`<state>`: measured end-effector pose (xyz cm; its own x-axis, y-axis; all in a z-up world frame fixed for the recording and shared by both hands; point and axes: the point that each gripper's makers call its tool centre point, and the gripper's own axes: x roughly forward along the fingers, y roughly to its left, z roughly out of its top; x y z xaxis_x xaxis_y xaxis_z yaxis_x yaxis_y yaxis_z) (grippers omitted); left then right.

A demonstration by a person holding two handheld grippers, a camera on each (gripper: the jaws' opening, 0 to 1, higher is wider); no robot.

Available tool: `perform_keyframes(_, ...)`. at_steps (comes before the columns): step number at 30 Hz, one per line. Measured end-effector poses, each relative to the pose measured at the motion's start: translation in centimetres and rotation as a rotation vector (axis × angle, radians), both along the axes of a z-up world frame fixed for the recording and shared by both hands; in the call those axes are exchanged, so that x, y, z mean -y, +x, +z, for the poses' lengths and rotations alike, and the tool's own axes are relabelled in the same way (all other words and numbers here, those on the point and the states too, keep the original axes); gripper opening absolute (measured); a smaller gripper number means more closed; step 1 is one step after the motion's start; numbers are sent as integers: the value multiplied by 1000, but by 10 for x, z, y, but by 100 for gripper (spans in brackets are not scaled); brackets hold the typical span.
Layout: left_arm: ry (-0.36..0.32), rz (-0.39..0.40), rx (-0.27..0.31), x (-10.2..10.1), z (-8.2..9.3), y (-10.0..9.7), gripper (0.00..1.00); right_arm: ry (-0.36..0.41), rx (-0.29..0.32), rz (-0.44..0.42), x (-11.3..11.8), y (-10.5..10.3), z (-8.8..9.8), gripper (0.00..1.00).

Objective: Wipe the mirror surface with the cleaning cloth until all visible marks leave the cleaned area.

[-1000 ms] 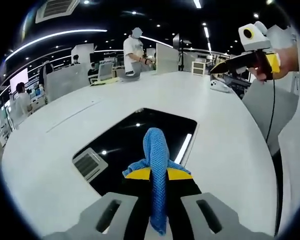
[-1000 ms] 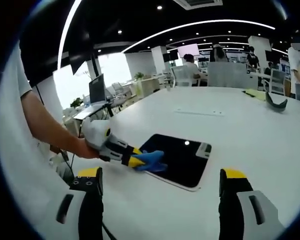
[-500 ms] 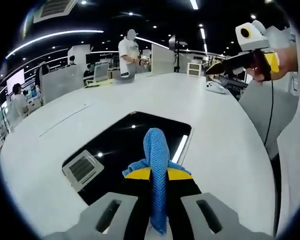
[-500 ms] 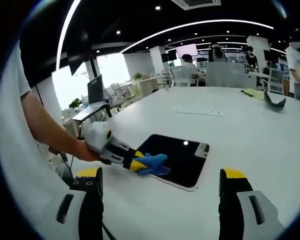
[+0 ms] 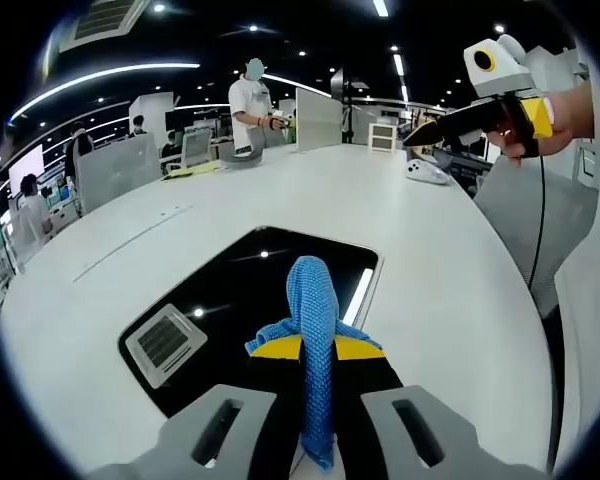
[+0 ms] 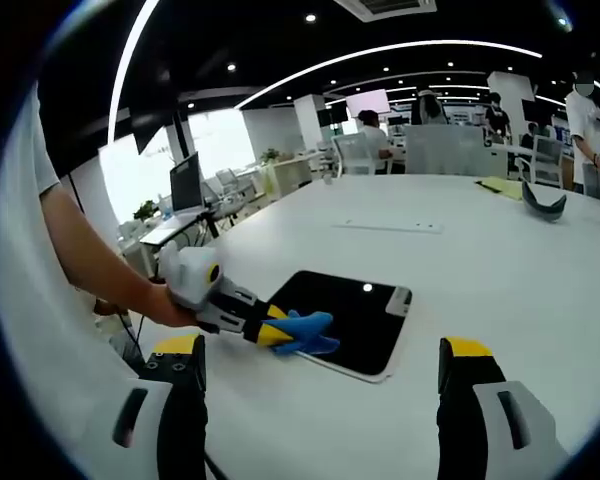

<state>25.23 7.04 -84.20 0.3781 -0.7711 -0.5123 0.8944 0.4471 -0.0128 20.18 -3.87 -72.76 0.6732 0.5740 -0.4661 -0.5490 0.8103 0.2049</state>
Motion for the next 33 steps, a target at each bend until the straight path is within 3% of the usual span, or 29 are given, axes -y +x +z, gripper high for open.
perform_keyframes(33,23,-84,12,28,0,0,7,2,4,-29,11,2,2,96)
